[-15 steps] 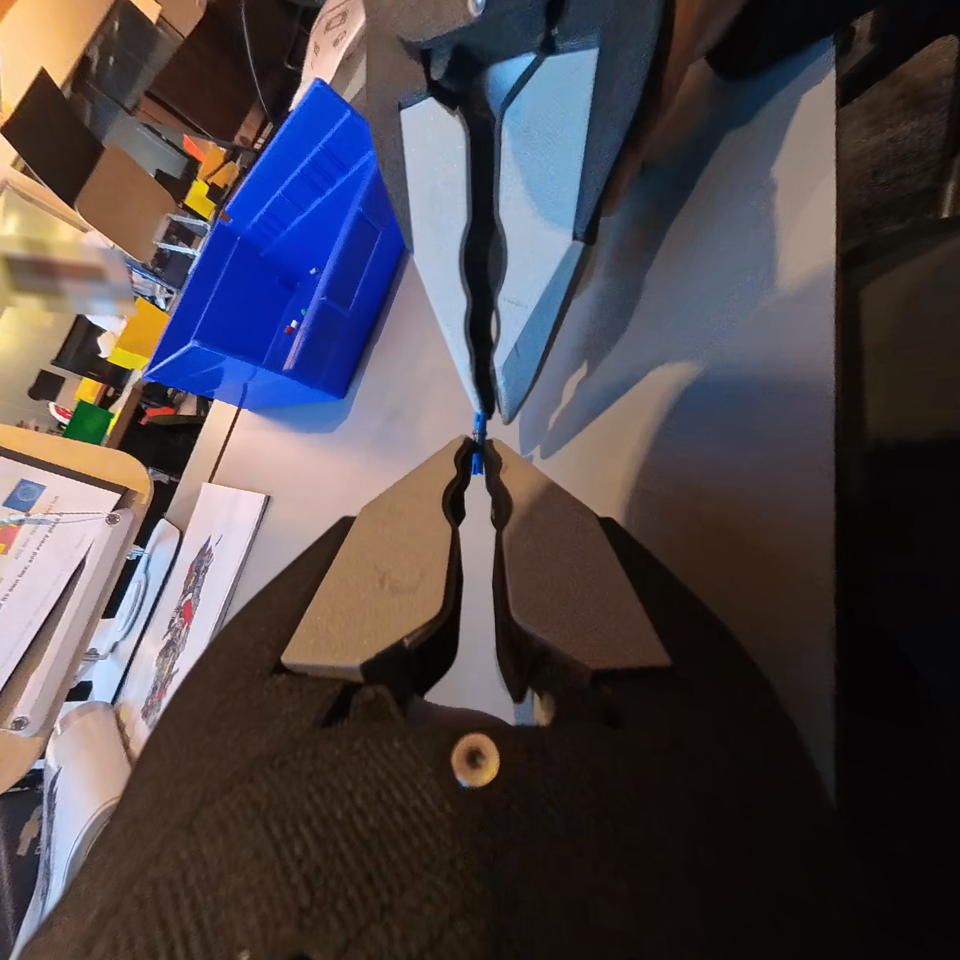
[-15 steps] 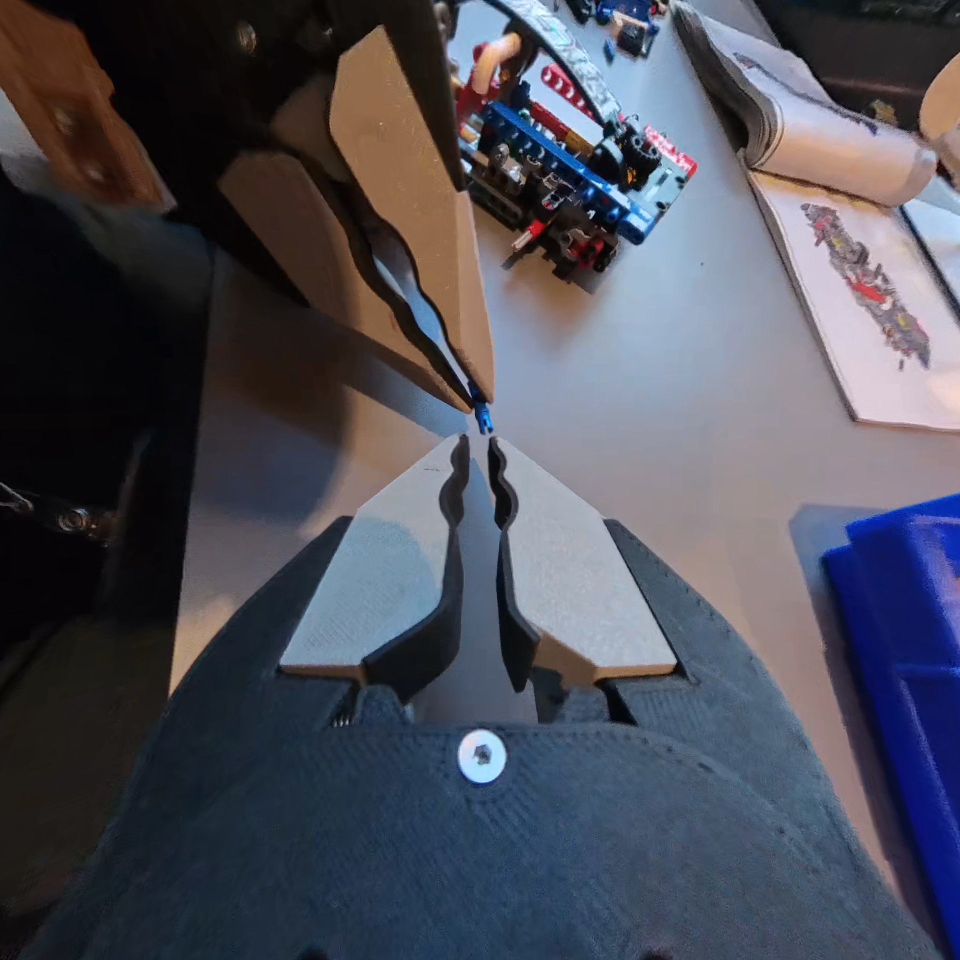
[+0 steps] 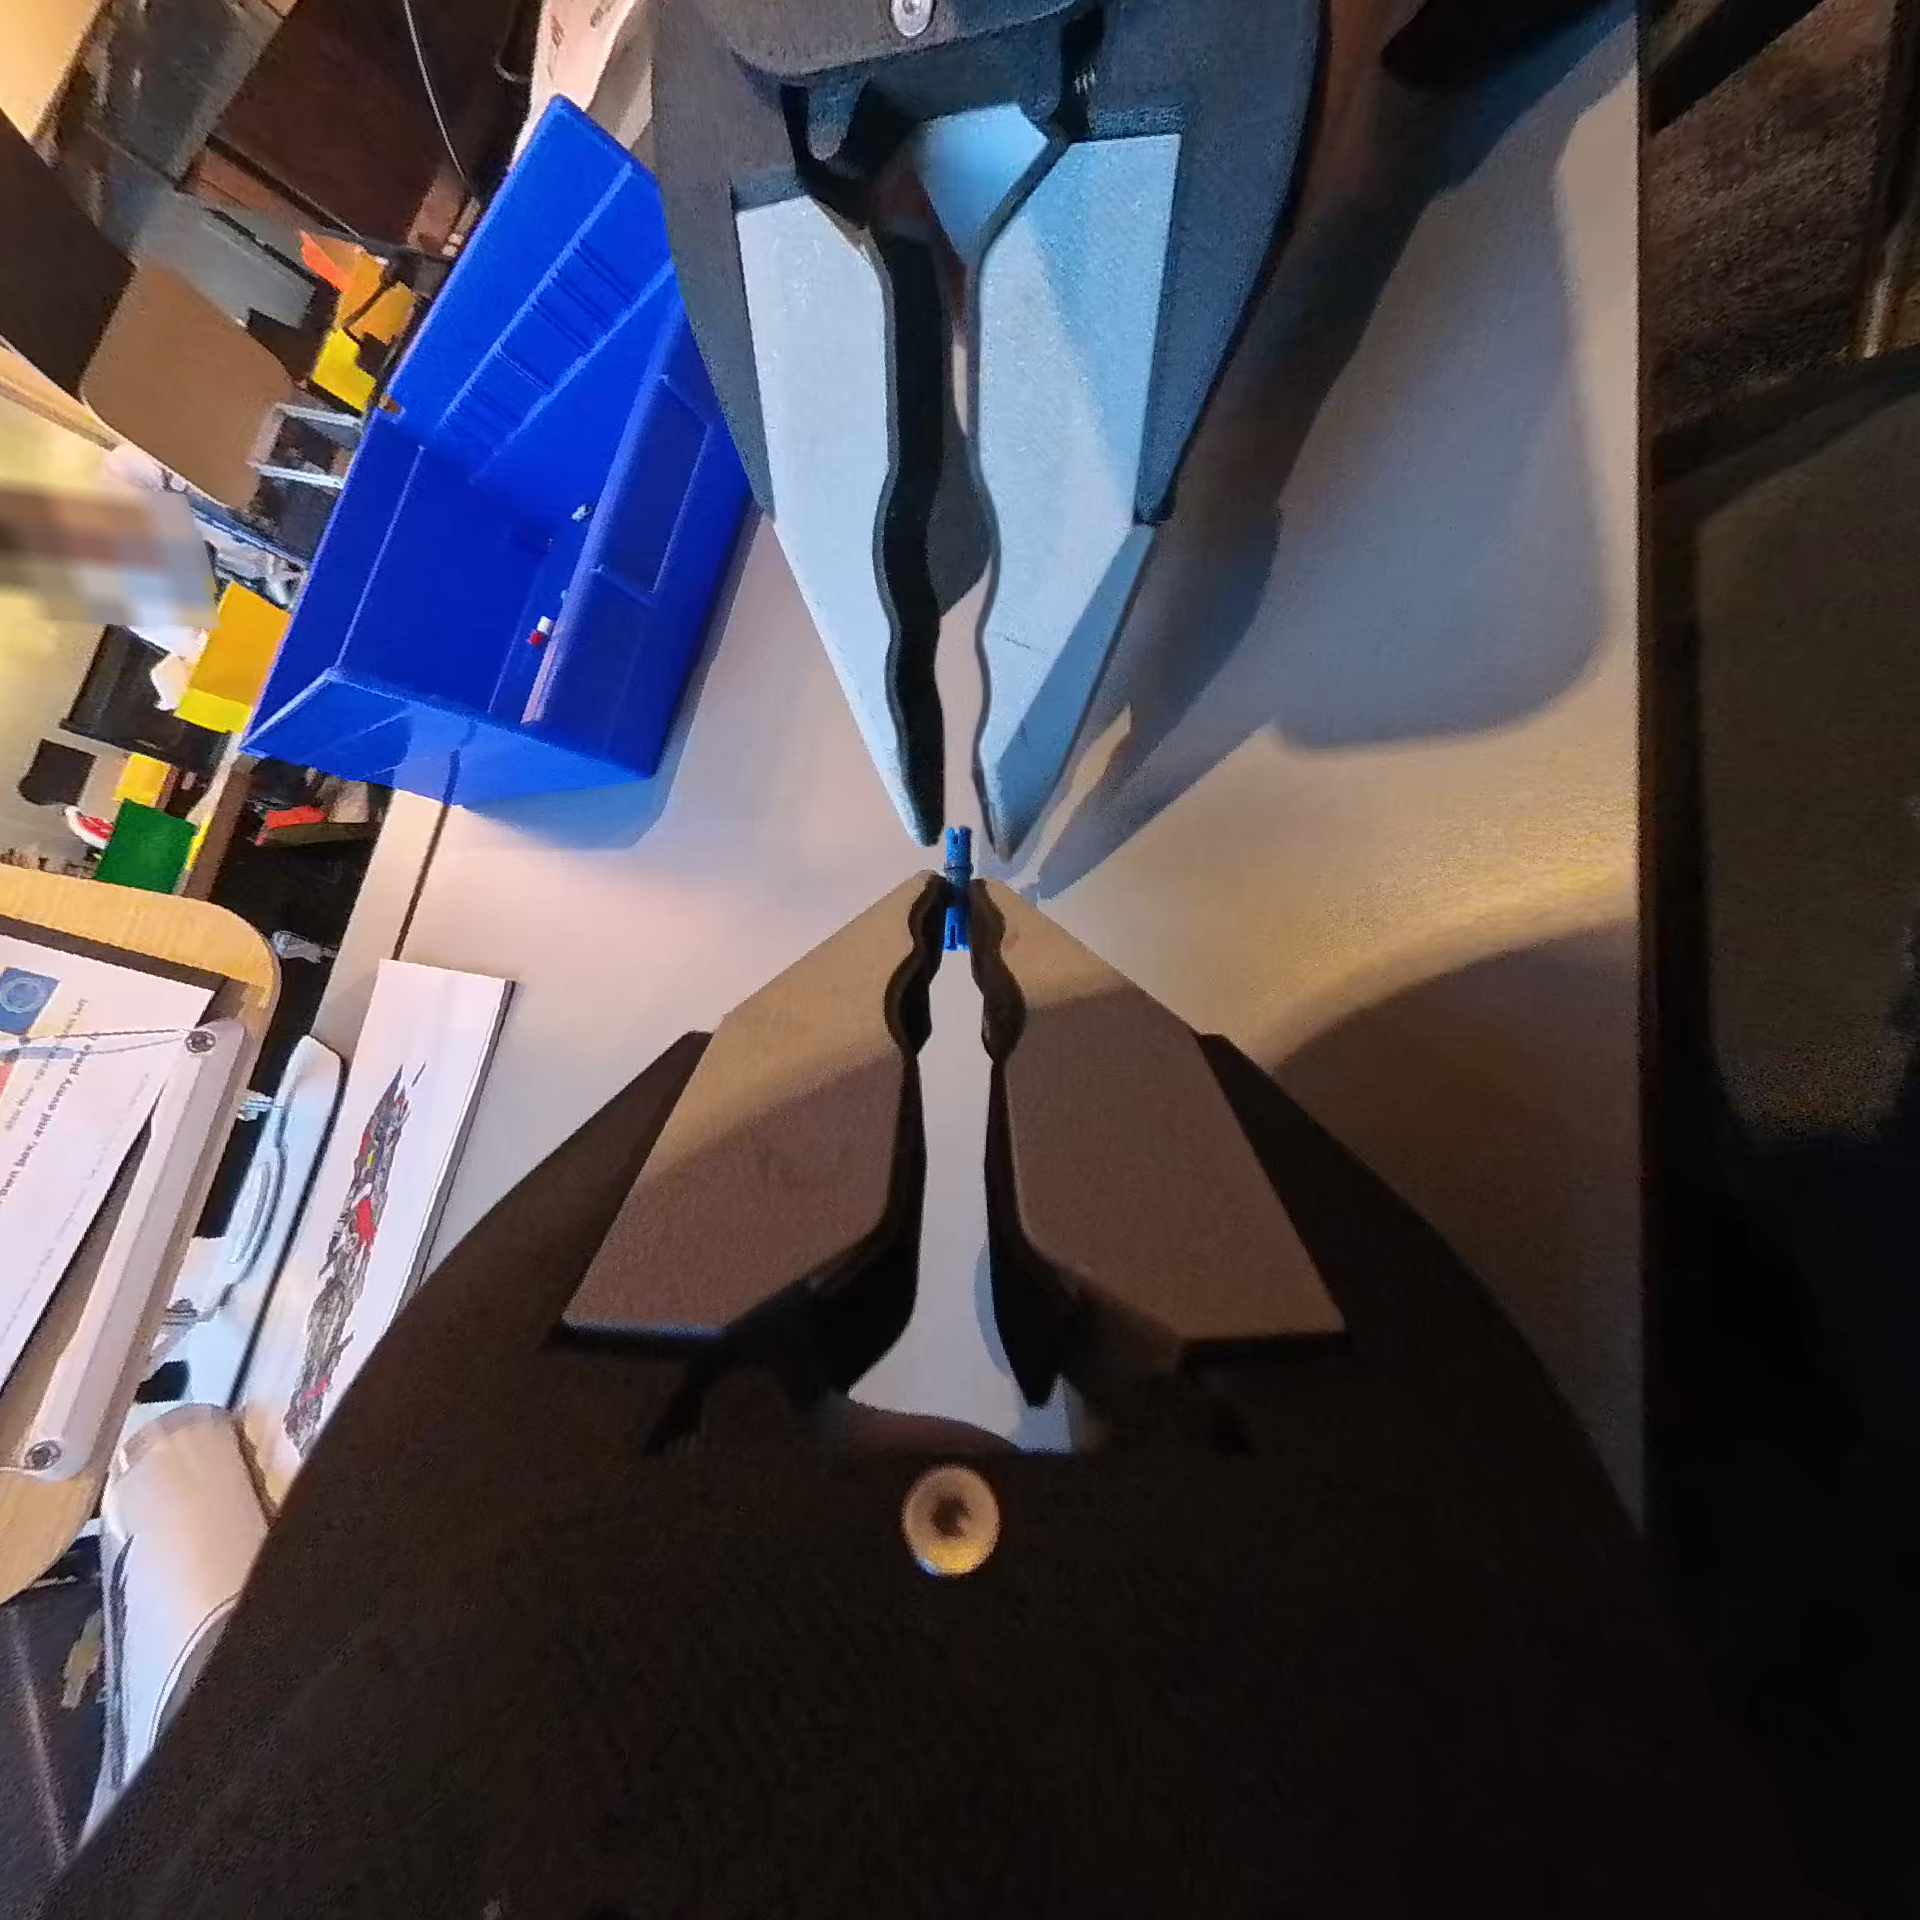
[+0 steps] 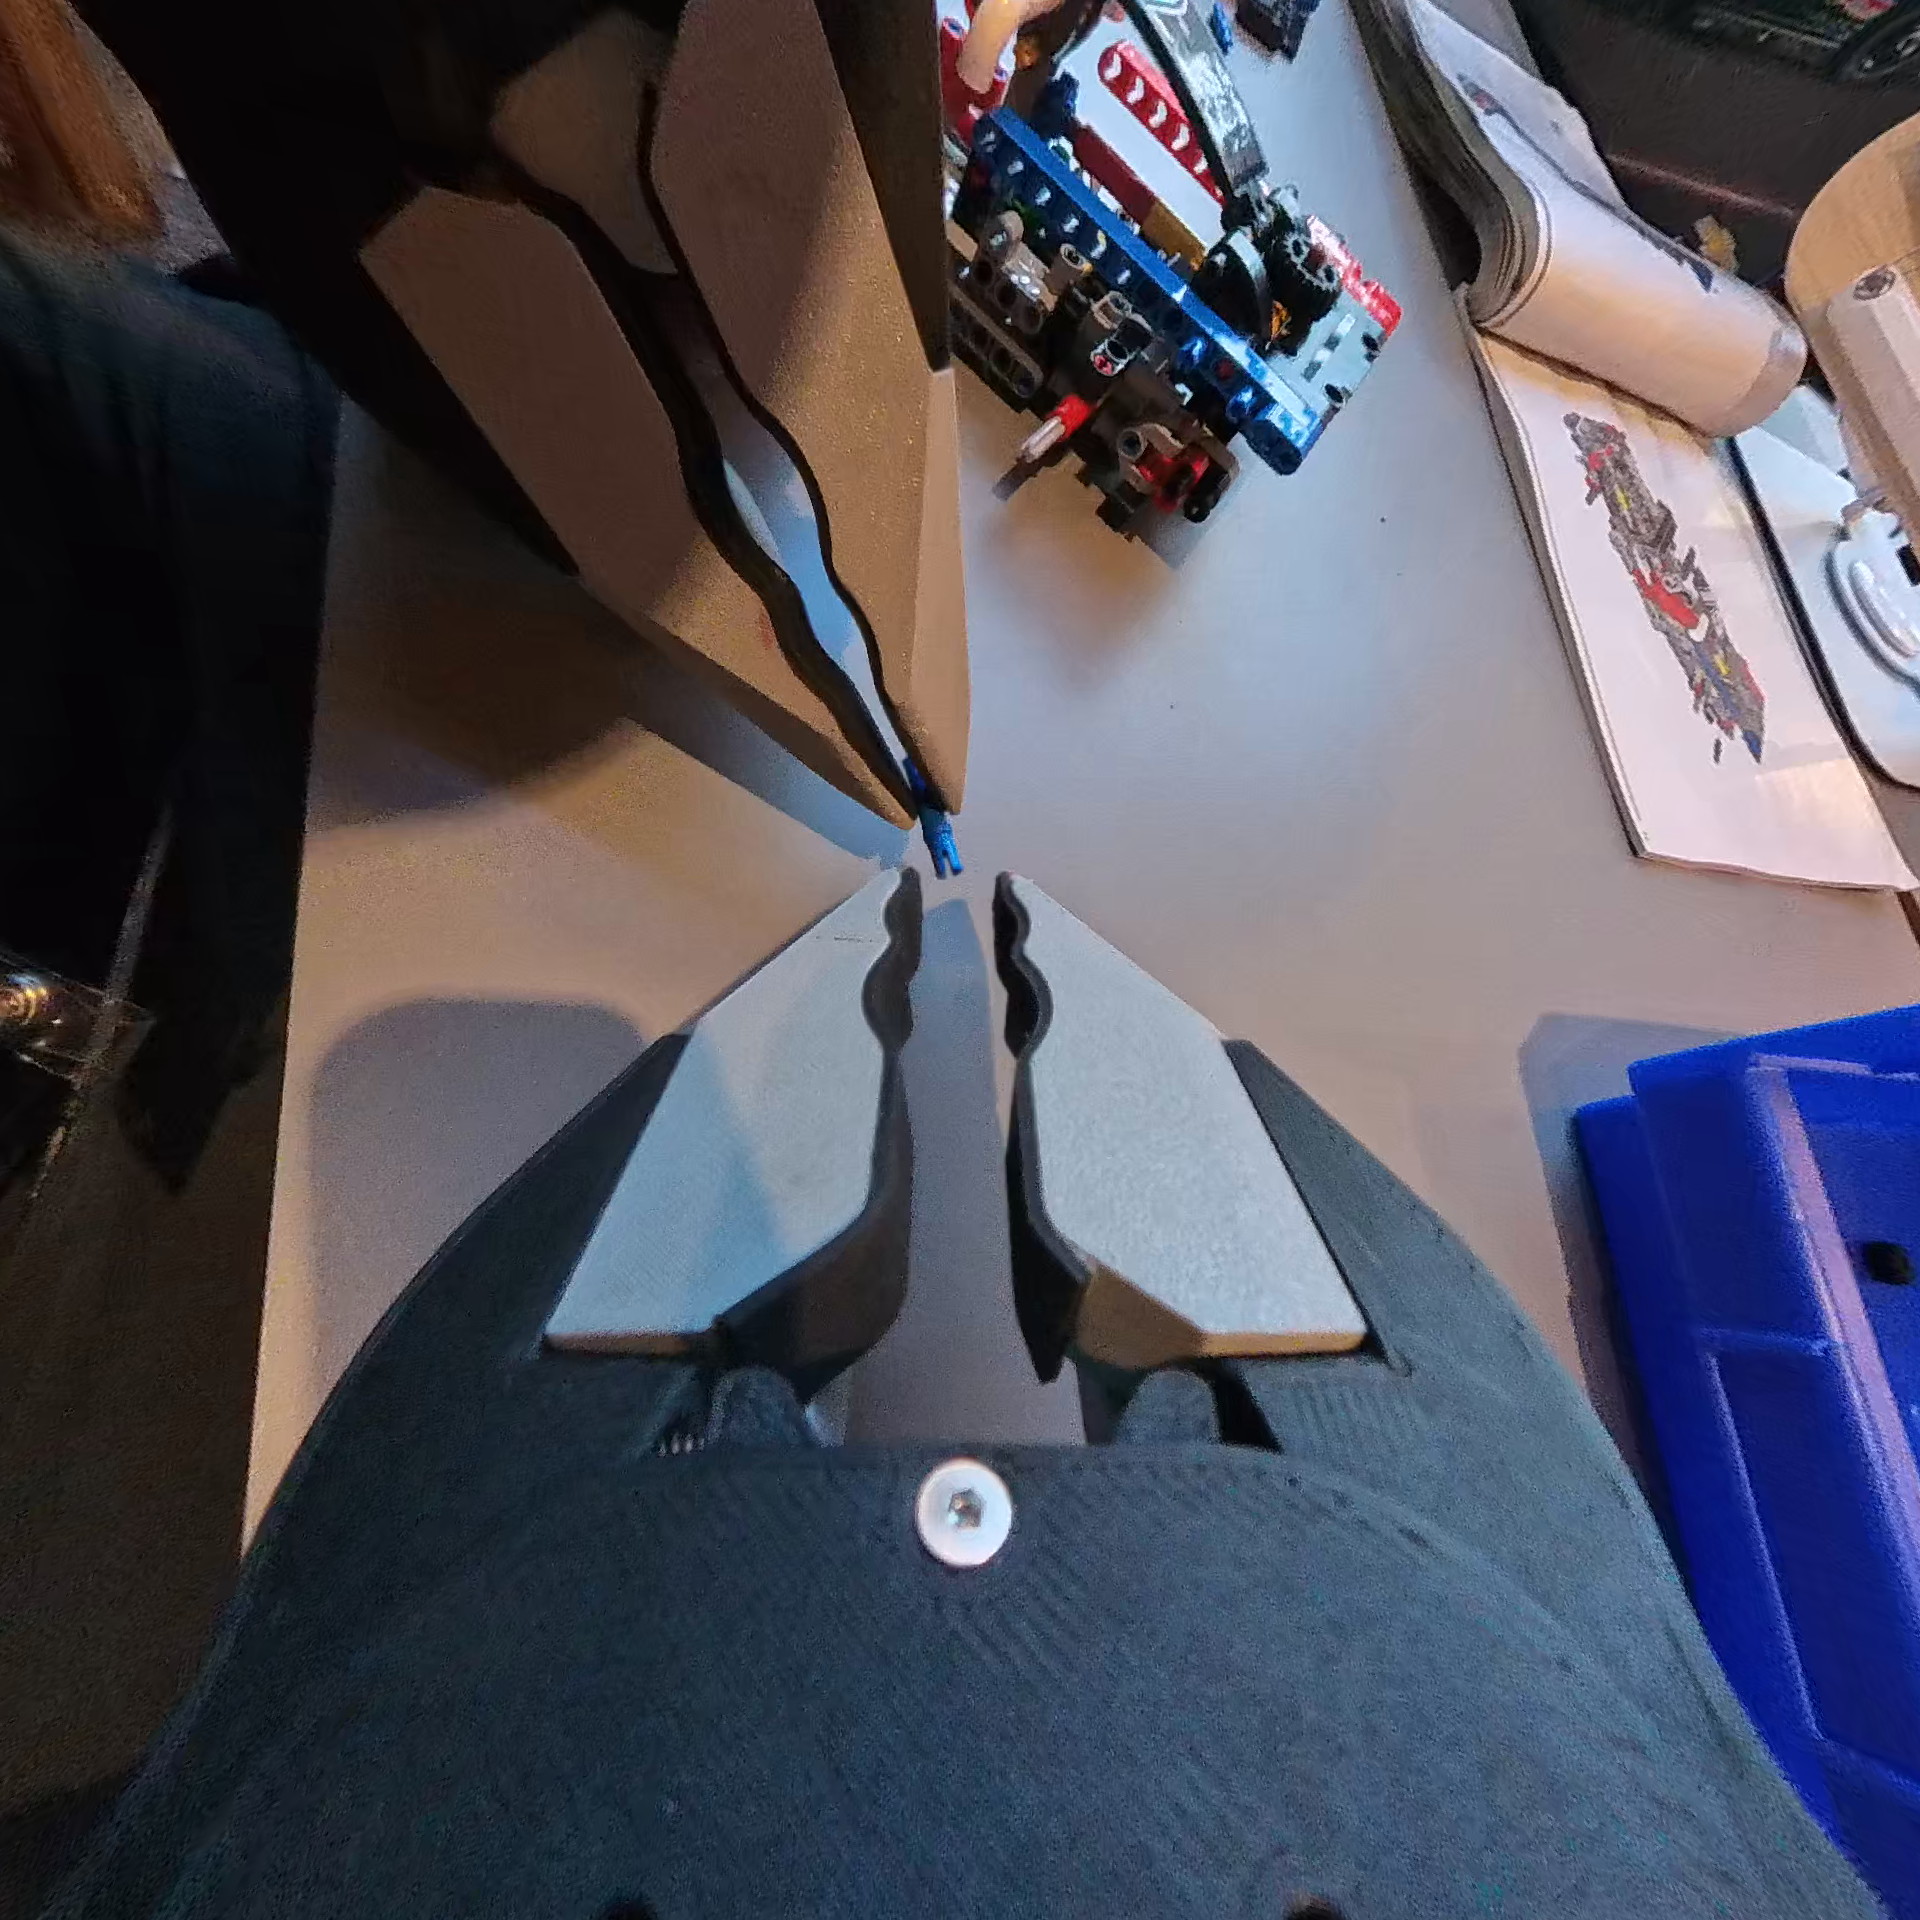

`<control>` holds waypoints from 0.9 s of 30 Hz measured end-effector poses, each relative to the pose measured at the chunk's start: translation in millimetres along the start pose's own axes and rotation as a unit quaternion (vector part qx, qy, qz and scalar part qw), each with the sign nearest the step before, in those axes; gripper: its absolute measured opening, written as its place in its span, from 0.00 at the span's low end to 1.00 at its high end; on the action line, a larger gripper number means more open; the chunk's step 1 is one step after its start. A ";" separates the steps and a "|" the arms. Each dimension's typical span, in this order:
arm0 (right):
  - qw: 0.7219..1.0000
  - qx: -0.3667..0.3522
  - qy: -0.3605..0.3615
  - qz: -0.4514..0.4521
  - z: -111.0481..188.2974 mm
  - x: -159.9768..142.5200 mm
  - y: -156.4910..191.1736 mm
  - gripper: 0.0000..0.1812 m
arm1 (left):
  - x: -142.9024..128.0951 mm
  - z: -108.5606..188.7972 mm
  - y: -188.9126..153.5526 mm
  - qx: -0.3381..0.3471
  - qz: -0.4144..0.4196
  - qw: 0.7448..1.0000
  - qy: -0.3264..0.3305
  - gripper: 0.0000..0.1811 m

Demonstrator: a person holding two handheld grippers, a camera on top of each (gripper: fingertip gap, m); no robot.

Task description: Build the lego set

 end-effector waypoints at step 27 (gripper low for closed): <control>0.999 -0.006 -0.027 0.016 0.0 2.2 3.4 0.00 | -1.7 -1.6 -0.7 0.010 -0.005 1.000 0.011 0.00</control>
Point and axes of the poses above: each gripper's, where its closed fingertips meet, z back along the fingers, x out of its top, y = z × x across the jaws, the point moved 9 cm from there along z, back along the fingers, and after that the axes turned 9 degrees about x, right-handed, at the moved point
